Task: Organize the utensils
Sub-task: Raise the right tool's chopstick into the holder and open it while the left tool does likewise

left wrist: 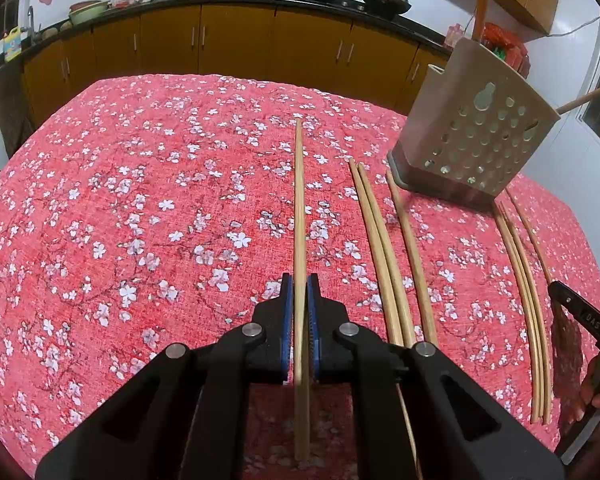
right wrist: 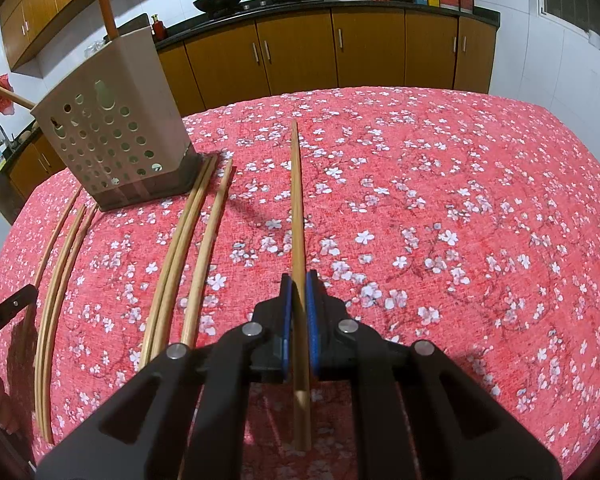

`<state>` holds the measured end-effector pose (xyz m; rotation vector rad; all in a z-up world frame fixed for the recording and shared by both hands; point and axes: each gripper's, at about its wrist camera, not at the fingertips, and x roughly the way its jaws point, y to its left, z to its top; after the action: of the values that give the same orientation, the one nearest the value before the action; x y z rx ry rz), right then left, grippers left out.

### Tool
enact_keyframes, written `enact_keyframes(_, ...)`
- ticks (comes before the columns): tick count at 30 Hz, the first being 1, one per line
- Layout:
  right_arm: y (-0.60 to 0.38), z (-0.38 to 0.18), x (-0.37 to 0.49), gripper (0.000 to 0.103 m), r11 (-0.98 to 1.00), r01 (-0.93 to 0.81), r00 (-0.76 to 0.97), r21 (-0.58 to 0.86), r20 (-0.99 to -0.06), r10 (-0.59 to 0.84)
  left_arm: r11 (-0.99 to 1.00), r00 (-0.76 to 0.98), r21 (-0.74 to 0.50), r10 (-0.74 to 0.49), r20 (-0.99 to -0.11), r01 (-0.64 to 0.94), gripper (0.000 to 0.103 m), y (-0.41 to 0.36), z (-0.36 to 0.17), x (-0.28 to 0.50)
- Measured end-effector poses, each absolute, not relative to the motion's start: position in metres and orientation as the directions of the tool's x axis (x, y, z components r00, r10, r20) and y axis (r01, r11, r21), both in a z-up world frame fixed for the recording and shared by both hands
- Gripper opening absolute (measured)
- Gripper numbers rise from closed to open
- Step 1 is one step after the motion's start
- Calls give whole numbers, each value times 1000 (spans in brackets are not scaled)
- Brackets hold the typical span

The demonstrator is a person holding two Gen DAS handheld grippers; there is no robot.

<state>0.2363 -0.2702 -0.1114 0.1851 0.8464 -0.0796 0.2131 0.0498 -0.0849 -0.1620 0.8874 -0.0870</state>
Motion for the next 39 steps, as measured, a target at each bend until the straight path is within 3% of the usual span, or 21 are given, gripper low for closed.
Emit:
enact_keyframes(10,-270,-111,236,9,981,144,661,129,-751,1,983,629,-184,-145,-764,4,9,50,-82,211)
enact_keyframes(25,-269,-108,226,8,980,135,666,143,-745,16,997,620,-57,-77,-781,53,8,36,-80,192)
enact_keyframes(31,-277,-75,204,8,978,127,739,164,-674,16,995,653,-78,-95,-751,56,7,45,-56,187)
enact_keyframes(39,-283,-11,183,8,977,115,848,178,-530,-4,986,753,-153,-147,-641,62,7,61,5,178)
